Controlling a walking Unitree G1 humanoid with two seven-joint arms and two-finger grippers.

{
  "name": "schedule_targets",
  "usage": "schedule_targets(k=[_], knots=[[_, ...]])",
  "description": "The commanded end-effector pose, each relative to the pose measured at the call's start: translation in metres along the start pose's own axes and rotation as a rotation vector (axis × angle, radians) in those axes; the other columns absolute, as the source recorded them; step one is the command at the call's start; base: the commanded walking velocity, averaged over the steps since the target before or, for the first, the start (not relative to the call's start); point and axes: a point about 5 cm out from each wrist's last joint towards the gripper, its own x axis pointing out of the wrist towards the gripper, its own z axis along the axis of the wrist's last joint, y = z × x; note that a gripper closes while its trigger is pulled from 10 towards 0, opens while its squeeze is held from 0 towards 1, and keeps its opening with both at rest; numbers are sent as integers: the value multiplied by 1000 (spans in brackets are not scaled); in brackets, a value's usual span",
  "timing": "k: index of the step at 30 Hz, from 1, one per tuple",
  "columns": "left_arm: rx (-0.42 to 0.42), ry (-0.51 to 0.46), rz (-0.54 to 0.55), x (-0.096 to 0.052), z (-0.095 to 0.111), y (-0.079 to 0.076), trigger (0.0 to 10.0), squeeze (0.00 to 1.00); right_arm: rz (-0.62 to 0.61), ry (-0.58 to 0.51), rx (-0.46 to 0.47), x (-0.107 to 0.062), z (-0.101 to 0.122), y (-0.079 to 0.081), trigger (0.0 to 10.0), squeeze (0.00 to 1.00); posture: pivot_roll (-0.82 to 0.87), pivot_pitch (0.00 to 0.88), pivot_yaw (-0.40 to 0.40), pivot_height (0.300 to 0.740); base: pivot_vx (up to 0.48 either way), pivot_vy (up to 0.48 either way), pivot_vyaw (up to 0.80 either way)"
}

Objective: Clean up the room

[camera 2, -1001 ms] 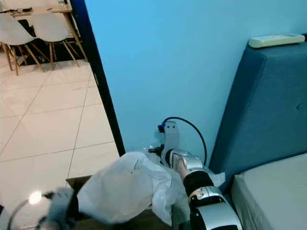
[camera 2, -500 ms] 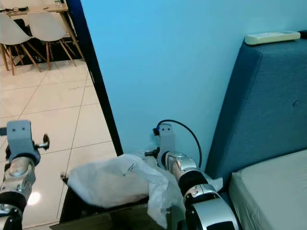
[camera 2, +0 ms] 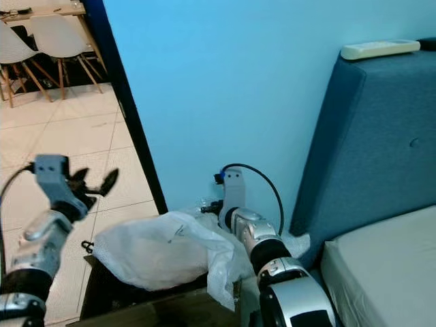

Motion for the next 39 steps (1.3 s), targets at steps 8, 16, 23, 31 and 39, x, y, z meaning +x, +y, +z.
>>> schedule_targets(k=[8, 16, 23, 31, 39], knots=[[-16, 114, -248, 4, -23, -38, 10000, 0, 80, -33, 9, 3, 4, 11, 10000, 0, -12, 44, -20, 615, 0, 0, 0], [117, 283, -309, -2, -37, -43, 10000, 0, 89, -24, -1, 3, 2, 11, 10000, 0, -14, 45, -17, 615, 0, 0, 0], [246, 441, -387, -22, -38, -28, 10000, 1000, 81, -11, -8, 3, -1, 9, 10000, 0, -13, 44, -18, 615, 0, 0, 0], [302, 540, -431, -39, -34, -15, 10000, 1000, 76, -10, -7, 2, -1, 6, 10000, 0, -11, 40, -24, 615, 0, 0, 0], [303, 497, -410, -32, -42, -23, 10000, 1000, 102, -4, -14, 2, -2, 9, 10000, 0, -10, 37, -26, 615, 0, 0, 0]])
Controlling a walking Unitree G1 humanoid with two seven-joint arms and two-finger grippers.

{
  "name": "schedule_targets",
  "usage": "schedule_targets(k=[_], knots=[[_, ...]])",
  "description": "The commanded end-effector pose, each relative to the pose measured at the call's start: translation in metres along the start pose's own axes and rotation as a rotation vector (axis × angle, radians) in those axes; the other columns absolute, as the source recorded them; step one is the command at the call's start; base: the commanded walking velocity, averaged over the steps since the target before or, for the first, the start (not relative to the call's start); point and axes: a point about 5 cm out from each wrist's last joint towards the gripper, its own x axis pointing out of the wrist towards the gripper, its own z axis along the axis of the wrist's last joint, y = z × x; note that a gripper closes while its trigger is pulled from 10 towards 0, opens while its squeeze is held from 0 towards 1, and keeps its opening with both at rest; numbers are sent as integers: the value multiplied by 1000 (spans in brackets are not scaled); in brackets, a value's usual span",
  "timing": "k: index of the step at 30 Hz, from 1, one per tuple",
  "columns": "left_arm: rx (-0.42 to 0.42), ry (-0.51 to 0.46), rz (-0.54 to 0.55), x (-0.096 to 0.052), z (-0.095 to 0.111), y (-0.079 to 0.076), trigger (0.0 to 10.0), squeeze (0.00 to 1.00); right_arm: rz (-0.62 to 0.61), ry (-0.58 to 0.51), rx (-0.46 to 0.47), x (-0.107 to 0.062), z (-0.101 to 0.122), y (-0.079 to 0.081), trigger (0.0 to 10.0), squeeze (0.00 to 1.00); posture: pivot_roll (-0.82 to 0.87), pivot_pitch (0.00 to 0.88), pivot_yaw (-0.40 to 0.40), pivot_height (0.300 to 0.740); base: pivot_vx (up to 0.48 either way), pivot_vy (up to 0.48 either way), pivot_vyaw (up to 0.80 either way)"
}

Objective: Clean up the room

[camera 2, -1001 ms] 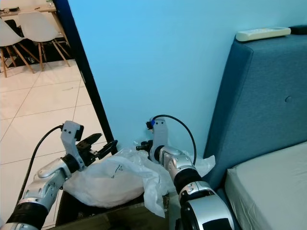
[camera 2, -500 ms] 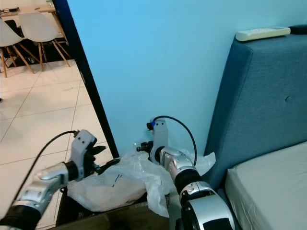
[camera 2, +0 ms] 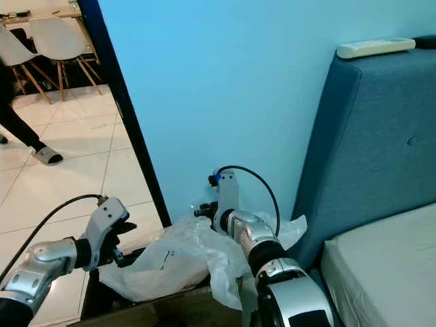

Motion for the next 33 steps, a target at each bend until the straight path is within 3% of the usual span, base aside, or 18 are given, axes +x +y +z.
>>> schedule_targets(k=[1, 3, 5, 7, 11, 15, 16, 17, 26, 30, 33], knots=[[1, 17, 3, 7, -6, -6, 10000, 1000, 21, -9, -20, 2, 2, 4, 10000, 0, -15, 29, -35, 615, 0, 0, 0], [28, 39, 10, 14, -10, -10, 10000, 1000, 39, 2, -29, 2, 0, 6, 10000, 0, -14, 27, -39, 615, 0, 0, 0], [137, 140, 46, 24, -24, -16, 10000, 1000, 91, 44, -75, 3, -7, 11, 10000, 0, -11, 23, -43, 615, 0, 0, 0], [183, 194, 52, 26, -31, -17, 10000, 1000, 113, 68, -103, 3, -12, 14, 10000, 0, -11, 23, -43, 615, 0, 0, 0], [224, 241, 46, 25, -38, -19, 10000, 1000, 150, 115, -158, 3, -20, 18, 10000, 0, -16, 23, -48, 615, 0, 0, 0], [241, 254, 4, 12, -40, -15, 10000, 1000, 172, 155, -201, 3, -28, 20, 10000, 0, -7, 28, -56, 615, 0, 0, 0], [246, 255, -1, 10, -40, -13, 10000, 776, 170, 155, -200, 3, -28, 20, 10000, 0, -6, 29, -56, 615, 0, 0, 0], [249, 255, -2, 8, -40, -12, 10000, 0, 170, 155, -200, 3, -28, 20, 10000, 0, -6, 29, -56, 615, 0, 0, 0], [281, 221, -4, 18, -37, -17, 10000, 0, 171, 131, -182, 4, -22, 20, 10000, 0, -6, 34, -55, 615, 0, 0, 0], [301, 212, 8, 29, -37, -24, 10000, 0, 179, 116, -170, 4, -19, 21, 10000, 0, -11, 35, -56, 615, 0, 0, 0], [384, 210, 53, 45, -36, -34, 10000, 0, 185, 107, -161, 3, -17, 21, 10000, 0, -12, 37, -57, 615, 0, 0, 0]])
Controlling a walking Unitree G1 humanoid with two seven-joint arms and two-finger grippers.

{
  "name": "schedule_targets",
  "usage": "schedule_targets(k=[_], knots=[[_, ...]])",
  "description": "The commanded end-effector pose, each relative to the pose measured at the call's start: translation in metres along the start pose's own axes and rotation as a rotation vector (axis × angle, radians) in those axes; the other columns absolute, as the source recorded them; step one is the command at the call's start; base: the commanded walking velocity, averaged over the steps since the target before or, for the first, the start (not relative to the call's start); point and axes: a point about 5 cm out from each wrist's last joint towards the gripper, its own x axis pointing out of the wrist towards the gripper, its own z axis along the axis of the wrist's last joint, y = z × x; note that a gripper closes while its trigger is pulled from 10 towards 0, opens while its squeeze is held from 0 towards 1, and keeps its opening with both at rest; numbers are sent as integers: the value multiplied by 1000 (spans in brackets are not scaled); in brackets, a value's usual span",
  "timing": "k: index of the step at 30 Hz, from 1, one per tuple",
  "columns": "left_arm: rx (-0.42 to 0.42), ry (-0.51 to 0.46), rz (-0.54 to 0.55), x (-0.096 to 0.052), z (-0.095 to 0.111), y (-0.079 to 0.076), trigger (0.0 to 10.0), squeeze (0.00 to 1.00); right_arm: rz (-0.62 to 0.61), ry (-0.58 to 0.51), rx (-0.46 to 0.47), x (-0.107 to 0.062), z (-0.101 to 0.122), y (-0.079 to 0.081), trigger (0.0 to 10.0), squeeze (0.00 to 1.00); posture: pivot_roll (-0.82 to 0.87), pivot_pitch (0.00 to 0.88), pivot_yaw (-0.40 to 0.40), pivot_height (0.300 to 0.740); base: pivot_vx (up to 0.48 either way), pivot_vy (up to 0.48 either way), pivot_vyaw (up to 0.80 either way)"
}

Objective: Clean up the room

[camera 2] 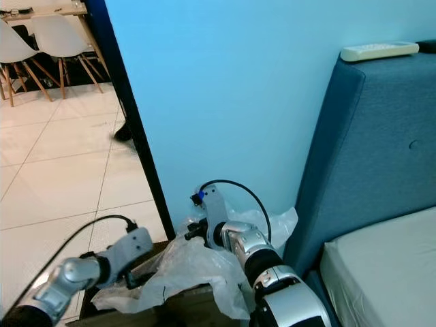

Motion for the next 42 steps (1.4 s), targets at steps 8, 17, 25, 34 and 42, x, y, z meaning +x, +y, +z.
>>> schedule_targets(k=[8, 17, 25, 34, 42], knots=[[151, 71, 23, 6, -8, -7, 10000, 0, 20, -27, -1, 1, 8, 3, 10000, 0, -13, 38, -59, 615, 0, 0, 0], [135, 153, -44, 0, -25, -11, 10000, 0, 22, -32, 2, 1, 10, 3, 10000, 0, -9, 40, -56, 615, 0, 0, 0], [106, 277, -79, 4, -44, -26, 10000, 0, 30, -46, 11, 1, 13, 5, 10000, 0, -14, 42, -56, 615, 0, 0, 0], [113, 311, -52, 4, -52, -30, 10000, 0, 33, -53, 13, 1, 15, 4, 10000, 0, -16, 41, -57, 615, 0, 0, 0], [-433, 211, 1, -10, -54, -2, 10000, 0, 31, -42, 9, 1, 11, 4, 10000, 0, -11, 33, -58, 615, 0, 0, 0]])
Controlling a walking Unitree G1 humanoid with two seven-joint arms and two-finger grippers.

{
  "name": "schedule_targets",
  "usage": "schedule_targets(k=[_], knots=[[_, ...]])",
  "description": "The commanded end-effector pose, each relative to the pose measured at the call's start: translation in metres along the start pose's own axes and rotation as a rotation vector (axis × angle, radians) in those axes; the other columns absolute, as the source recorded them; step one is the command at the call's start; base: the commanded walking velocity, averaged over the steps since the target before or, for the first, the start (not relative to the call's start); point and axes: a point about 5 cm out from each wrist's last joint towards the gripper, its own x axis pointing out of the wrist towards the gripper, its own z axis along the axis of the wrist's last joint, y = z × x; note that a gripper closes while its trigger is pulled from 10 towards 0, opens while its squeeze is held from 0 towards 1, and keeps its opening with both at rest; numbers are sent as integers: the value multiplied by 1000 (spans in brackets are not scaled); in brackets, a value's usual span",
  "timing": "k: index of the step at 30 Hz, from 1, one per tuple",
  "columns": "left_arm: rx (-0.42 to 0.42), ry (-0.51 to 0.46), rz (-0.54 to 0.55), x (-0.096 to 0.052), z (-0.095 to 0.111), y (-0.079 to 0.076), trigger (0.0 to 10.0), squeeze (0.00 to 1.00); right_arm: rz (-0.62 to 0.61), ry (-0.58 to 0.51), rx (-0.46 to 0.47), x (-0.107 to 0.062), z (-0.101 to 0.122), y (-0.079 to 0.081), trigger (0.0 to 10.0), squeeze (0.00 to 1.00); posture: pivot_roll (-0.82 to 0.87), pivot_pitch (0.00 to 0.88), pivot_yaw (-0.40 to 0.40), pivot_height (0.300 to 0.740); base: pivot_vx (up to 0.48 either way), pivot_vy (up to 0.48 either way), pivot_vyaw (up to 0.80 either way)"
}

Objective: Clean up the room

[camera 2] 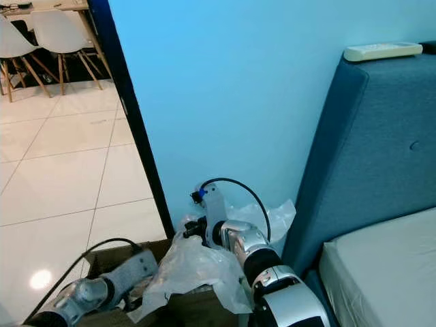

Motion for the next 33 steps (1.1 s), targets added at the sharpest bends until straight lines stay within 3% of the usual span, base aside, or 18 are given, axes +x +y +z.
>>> schedule_targets(k=[1, 7, 11, 12, 14, 19, 22, 29, 33], knots=[[-90, -13, -5, -13, -3, 18, 10000, 0, 9, -18, -13, 1, 8, 2, 10000, 0, -11, 33, -58, 615, 0, 0, 0], [-29, 68, -122, -45, -19, 37, 10000, 0, 14, -12, -19, 1, 7, 3, 10000, 0, 1, 23, -62, 615, 0, 0, 0], [92, 110, -327, -69, -29, 25, 10000, 0, 16, -9, -23, 1, 6, 3, 10000, 0, 4, 20, -61, 615, 0, 0, 0], [92, 110, -327, -69, -29, 25, 10000, 0, 16, -9, -23, 1, 6, 3, 10000, 0, 4, 20, -61, 615, 0, 0, 0], [115, 122, -442, -80, -32, 11, 10000, 0, 17, -7, -24, 1, 6, 3, 10000, 0, 5, 21, -62, 615, 0, 0, 0], [133, -2, -478, -76, -15, -2, 10000, 0, 17, -2, -26, 1, 5, 3, 10000, 0, 6, 28, -67, 615, 0, 0, 0], [161, -57, -429, -63, -5, -6, 10000, 0, 18, -1, -24, 1, 5, 3, 10000, 0, 4, 29, -70, 615, 0, 0, 0], [229, -104, -136, -37, 17, 3, 10000, 0, 19, -3, -22, 1, 6, 3, 10000, 0, -1, 31, -67, 615, 0, 0, 0], [249, -102, -107, -33, 21, -1, 10000, 0, 17, -3, -23, 0, 6, 1, 10000, 0, -2, 33, -68, 615, 0, 0, 0]])
